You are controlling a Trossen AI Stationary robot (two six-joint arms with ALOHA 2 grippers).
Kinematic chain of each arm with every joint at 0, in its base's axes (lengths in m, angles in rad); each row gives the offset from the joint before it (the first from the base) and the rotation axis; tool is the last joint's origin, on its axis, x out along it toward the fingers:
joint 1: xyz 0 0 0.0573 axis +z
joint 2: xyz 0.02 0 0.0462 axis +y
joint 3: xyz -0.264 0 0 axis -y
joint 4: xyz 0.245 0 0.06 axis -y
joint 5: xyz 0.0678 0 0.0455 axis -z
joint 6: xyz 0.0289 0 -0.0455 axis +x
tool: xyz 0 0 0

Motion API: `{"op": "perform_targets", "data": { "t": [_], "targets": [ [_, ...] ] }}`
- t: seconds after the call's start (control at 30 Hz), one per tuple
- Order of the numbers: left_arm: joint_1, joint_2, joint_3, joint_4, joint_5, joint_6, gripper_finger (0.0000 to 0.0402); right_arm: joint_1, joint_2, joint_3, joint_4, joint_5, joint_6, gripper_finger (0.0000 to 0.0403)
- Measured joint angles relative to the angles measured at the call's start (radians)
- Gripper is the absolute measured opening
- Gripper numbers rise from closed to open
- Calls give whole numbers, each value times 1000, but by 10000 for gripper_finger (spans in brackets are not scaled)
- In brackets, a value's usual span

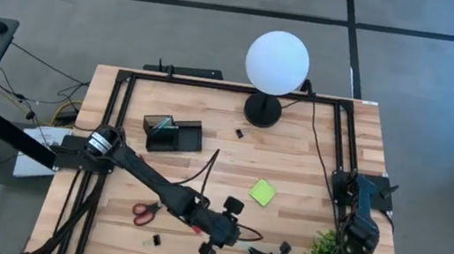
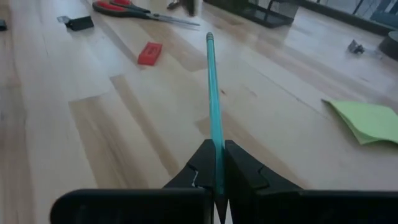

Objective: Pick and place office supplies into organizer
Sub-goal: Put the blue pencil into the black desk organizer

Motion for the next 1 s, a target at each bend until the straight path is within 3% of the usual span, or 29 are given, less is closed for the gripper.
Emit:
{"op": "perform_targets", "data": {
  "t": [0.1,0.43,0.6,0.77,1.0],
  "targets": [
    [0,7,1,6,24,11,119,-5,0,0,0,14,0,9],
    [5,95,1,37,-43,21,192,-8,-1,2,6,30,-15,9],
    [5,136,10,68,-86,25,205,-9,-3,13,11,48,-30,9],
    [5,145,10,80,-83,14,190,-9,-3,13,6,47,-30,9],
    [-4,145,19,94,-72,10,121,-9,-3,13,3,45,-29,9]
  ]
}}
